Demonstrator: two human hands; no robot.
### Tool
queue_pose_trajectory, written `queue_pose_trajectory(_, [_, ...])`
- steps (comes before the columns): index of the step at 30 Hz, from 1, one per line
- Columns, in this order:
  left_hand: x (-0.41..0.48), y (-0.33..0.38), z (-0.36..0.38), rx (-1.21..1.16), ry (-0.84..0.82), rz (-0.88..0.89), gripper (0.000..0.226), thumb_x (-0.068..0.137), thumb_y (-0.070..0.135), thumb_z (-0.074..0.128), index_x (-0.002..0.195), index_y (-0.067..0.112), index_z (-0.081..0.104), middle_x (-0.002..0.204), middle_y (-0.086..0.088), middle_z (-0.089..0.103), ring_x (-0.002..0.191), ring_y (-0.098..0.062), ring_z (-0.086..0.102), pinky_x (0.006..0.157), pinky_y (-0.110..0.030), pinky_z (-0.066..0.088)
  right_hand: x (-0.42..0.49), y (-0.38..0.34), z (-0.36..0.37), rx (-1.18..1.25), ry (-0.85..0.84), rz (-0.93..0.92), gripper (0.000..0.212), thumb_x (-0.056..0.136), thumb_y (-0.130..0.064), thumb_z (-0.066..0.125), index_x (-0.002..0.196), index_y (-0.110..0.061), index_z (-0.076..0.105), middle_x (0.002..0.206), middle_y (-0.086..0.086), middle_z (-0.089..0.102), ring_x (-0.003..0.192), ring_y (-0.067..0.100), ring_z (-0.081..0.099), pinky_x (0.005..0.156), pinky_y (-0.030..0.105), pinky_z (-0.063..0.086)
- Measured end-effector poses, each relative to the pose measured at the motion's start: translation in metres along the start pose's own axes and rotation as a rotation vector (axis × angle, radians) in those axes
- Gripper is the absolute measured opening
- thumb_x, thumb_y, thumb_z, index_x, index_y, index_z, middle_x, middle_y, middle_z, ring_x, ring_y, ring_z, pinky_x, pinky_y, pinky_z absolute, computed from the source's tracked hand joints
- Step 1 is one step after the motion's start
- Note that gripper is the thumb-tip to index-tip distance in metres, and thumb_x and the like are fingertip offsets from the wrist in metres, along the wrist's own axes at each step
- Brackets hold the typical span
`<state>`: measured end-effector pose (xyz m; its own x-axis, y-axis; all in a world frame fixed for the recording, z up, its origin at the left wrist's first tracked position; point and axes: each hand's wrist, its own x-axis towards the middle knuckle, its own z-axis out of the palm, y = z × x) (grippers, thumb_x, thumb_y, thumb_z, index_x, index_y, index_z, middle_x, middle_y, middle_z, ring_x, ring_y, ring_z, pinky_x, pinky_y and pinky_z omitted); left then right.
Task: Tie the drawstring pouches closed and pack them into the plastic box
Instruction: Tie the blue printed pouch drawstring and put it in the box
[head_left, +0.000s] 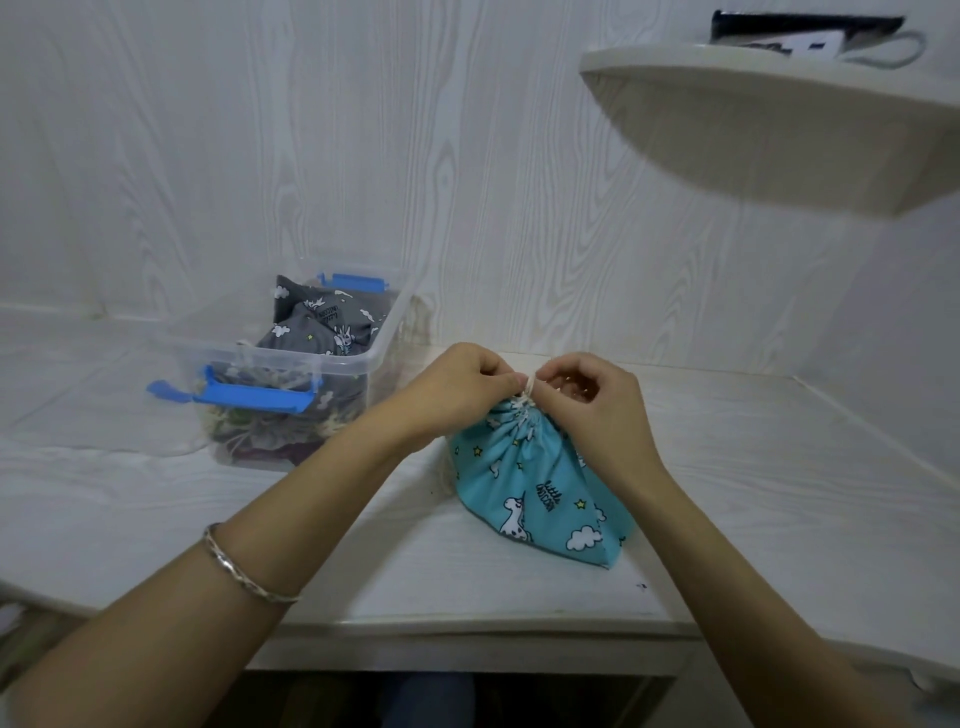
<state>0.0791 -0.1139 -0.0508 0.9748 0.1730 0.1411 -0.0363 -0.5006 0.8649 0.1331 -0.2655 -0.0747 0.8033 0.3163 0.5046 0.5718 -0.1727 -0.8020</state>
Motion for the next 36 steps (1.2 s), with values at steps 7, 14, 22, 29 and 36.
queue_pose_trajectory(7, [0.001,0.004,0.004,-0.080,0.020,-0.041,0.023,0.094,0.025,0.059,0.076,0.014,0.069,0.072,0.003,0.067,0.063,-0.004,0.059,0.055,-0.014,0.044,-0.002,0.003,-0.003,-0.096,0.062,-0.099,0.004,0.081,-0.022,0.076,0.079,-0.020,0.073,0.082,-0.003,0.065,0.066,0.013,0.052,0.062,0.017,0.043])
queue_pose_trajectory(14, [0.002,0.003,0.000,-0.083,0.012,0.008,0.021,0.090,0.027,0.065,0.087,0.009,0.073,0.084,-0.003,0.074,0.074,-0.009,0.068,0.064,-0.016,0.054,-0.002,0.002,-0.006,-0.044,-0.017,-0.018,0.009,0.084,-0.028,0.073,0.082,-0.020,0.077,0.077,-0.005,0.069,0.071,0.013,0.061,0.066,0.023,0.049])
queue_pose_trajectory(22, [0.000,-0.007,-0.011,0.387,0.146,0.196,0.009,0.088,0.029,0.066,0.085,0.023,0.073,0.082,0.013,0.066,0.080,-0.004,0.060,0.075,-0.026,0.051,0.006,0.013,-0.026,0.825,-0.273,0.646,0.010,0.073,-0.015,0.052,0.073,-0.006,0.055,0.073,0.009,0.056,0.069,0.018,0.049,0.070,0.029,0.038])
queue_pose_trajectory(29, [-0.009,-0.017,0.003,0.647,0.223,0.328,0.018,0.093,0.040,0.057,0.096,0.029,0.070,0.074,0.018,0.050,0.075,-0.005,0.049,0.069,-0.027,0.043,0.016,0.031,-0.019,0.325,-0.411,0.684,0.031,0.091,-0.038,0.060,0.084,-0.008,0.065,0.076,0.011,0.064,0.058,0.016,0.056,0.055,0.024,0.045])
queue_pose_trajectory(36, [-0.013,-0.017,0.011,0.564,0.224,0.274,0.017,0.089,0.042,0.061,0.094,0.031,0.073,0.085,0.012,0.071,0.079,-0.005,0.062,0.072,-0.028,0.054,0.020,0.026,-0.011,0.294,-0.627,0.777,0.079,0.062,-0.041,0.086,0.122,0.006,0.061,0.119,0.022,0.062,0.103,0.032,0.053,0.103,0.048,0.046])
